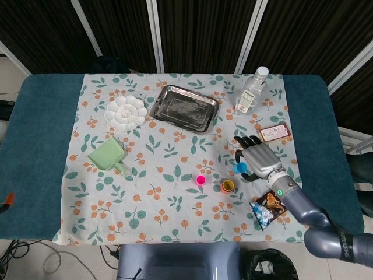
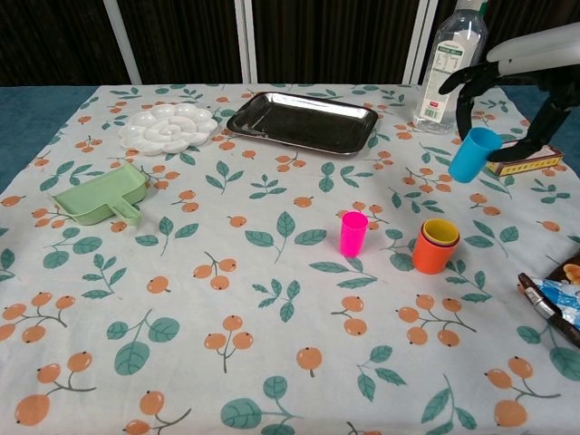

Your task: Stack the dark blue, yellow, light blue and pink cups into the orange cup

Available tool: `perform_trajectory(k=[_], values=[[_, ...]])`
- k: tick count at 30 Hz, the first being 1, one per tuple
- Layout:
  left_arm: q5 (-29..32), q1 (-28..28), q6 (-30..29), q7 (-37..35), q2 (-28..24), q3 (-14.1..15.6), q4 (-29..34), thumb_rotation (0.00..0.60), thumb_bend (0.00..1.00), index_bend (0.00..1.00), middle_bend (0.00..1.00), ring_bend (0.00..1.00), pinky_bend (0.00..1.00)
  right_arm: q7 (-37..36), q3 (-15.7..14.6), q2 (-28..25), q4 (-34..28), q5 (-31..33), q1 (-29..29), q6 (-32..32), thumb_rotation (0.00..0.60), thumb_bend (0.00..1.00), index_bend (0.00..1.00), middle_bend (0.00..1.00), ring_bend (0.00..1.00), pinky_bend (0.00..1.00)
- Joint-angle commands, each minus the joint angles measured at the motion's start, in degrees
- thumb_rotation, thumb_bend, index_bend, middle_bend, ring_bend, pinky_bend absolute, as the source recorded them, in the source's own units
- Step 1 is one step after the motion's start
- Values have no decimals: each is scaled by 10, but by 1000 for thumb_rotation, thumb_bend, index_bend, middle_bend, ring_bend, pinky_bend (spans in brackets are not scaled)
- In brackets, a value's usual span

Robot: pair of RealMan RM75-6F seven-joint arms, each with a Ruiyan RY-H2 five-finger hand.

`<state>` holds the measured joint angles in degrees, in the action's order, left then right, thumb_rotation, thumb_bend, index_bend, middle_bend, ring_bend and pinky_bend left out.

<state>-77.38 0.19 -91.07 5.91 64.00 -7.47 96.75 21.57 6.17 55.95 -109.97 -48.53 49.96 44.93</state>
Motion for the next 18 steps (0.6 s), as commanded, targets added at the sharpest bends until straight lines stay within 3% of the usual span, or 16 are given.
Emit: perform_trajectory(k=[1, 10, 18], values=[[0, 0, -1, -1, 0, 0, 0, 600, 216, 216, 116, 0, 0, -22, -9, -23, -33, -44, -28, 17, 600, 407, 481, 0, 77, 75], [1, 0, -1, -3, -2, -2, 0, 600, 216, 216, 116, 0, 0, -65, -31, -34, -52, -148, -80, 44, 600, 407, 481, 0, 77, 74], [0, -1, 0, 0, 0, 0, 2, 600, 216, 216, 116, 0, 0, -70, -34, -5, -33, -183, -92, 55, 600, 407, 481, 0, 77, 74]])
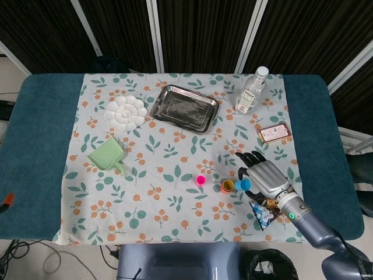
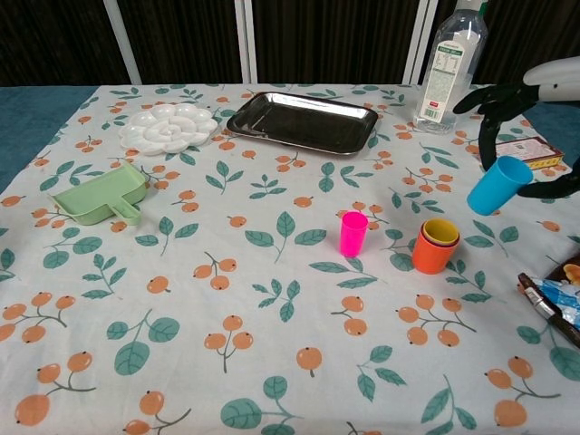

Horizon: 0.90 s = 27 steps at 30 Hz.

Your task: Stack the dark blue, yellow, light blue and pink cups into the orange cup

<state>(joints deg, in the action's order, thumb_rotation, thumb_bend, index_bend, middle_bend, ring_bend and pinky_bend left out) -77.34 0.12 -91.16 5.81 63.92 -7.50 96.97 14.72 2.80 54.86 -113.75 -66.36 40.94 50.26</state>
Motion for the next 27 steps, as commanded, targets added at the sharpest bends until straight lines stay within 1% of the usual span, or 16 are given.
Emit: perform_trajectory(k=[1, 11, 27], values=[[-1, 0, 1, 2, 1, 1, 0, 600, 216, 216, 116, 0, 0, -1, 1, 10, 7, -6, -1, 1, 600, 407, 481, 0, 77, 74], [0, 1, 2, 1, 1, 1, -1, 600, 215, 216, 116, 0, 0, 18, 6, 50, 39, 12, 8, -5, 600, 407, 481, 0, 77, 74], [-2, 1, 3, 5, 3, 2, -2, 600, 215, 216, 116, 0, 0, 23, 13, 89, 67, 33, 20, -18, 600, 407, 481, 0, 77, 75]])
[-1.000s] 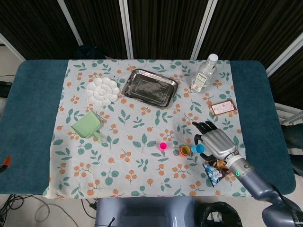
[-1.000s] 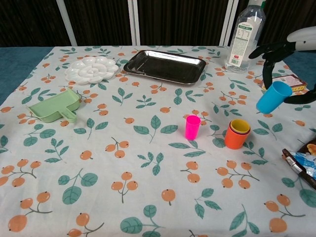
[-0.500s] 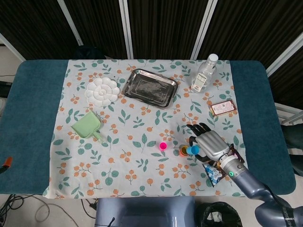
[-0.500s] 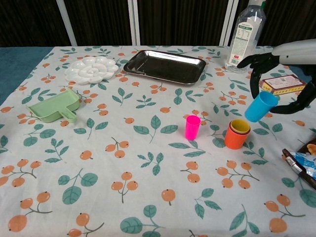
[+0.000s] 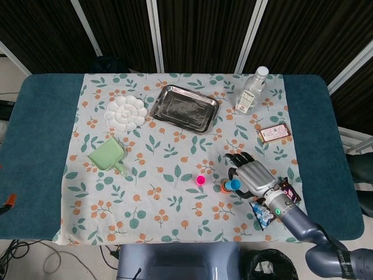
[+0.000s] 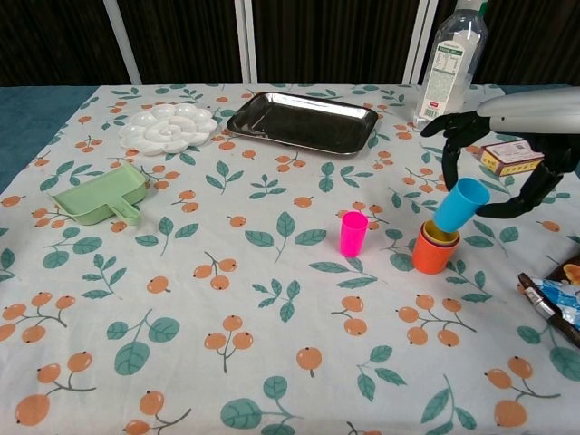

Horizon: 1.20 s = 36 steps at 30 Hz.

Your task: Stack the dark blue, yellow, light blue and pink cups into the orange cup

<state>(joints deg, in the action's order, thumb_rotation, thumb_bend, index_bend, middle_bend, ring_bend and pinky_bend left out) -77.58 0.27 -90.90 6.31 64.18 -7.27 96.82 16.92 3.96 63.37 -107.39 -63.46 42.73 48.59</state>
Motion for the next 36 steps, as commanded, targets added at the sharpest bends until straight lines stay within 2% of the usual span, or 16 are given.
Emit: perform_trajectory(k=[1, 16, 28, 30, 32, 36], values=[[0, 0, 0, 0, 0, 0, 0, 600, 215, 216, 116, 0, 0, 1, 2, 6, 4, 5, 2, -1, 600, 407, 481, 0, 77, 75], [0, 0, 0, -2, -1, -1, -1, 600, 216, 216, 116, 0, 0, 6, 1, 24, 34, 37, 10, -13, 600, 407, 481, 0, 77, 75], [-1, 0, 0, -1, 0, 0, -1, 600, 216, 216, 116, 0, 0, -3, -5, 29, 39, 29, 7, -18, 600, 407, 480, 0, 77, 75], [0, 0, 0, -1, 0, 0, -1, 600, 216, 216, 116, 0, 0, -4, -7, 31, 40, 28, 7, -19, 600, 407, 434, 0, 77, 74], [0, 0, 1, -1, 0, 0, -1, 600, 216, 216, 116, 0, 0, -1, -9, 33, 42, 28, 8, -21, 600, 406, 303, 0, 77, 74], [0, 0, 1, -2, 0, 0, -1, 600, 216, 216, 116, 0, 0, 8, -13, 34, 42, 34, 11, -28, 600, 407, 108, 0, 77, 75]])
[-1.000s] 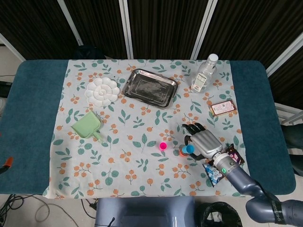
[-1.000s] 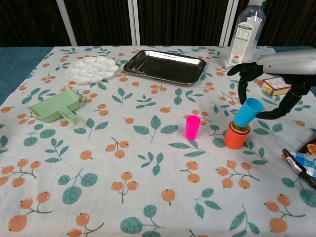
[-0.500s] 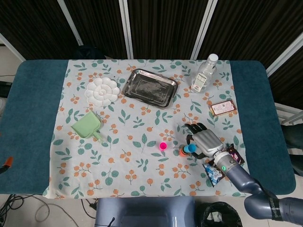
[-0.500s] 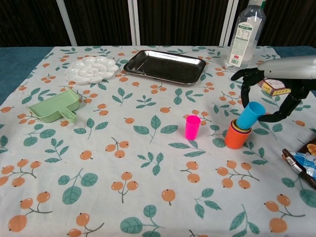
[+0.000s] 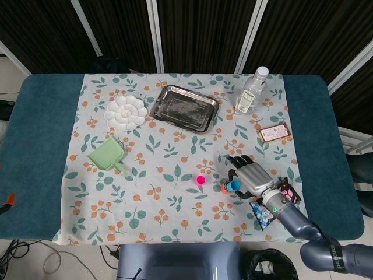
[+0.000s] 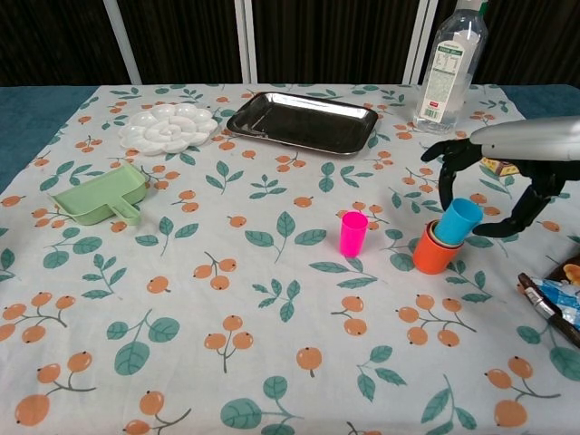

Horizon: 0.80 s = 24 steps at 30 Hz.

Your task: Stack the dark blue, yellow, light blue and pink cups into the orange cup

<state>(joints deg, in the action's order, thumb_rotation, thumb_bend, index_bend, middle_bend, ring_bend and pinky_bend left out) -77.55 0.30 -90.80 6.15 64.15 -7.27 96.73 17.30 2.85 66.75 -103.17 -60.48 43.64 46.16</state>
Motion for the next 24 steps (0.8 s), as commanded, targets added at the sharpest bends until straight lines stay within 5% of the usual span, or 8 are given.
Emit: perform_trajectory(k=[1, 16, 24], values=[[0, 0, 0, 0, 0, 0, 0, 600, 216, 216, 116, 0, 0, 8, -3, 0, -1, 7, 3, -4, 600, 407, 64, 0, 77, 75], [-15, 6, 19, 0, -8, 13, 3, 600, 215, 215, 112, 0, 0, 26, 35, -39, -50, 76, 42, -16, 600, 407, 98, 0, 64, 75], [-21, 9, 29, 3, -14, 20, 6, 600, 216, 215, 111, 0, 0, 54, 34, 7, -41, 95, 68, -8, 600, 407, 98, 0, 64, 74]])
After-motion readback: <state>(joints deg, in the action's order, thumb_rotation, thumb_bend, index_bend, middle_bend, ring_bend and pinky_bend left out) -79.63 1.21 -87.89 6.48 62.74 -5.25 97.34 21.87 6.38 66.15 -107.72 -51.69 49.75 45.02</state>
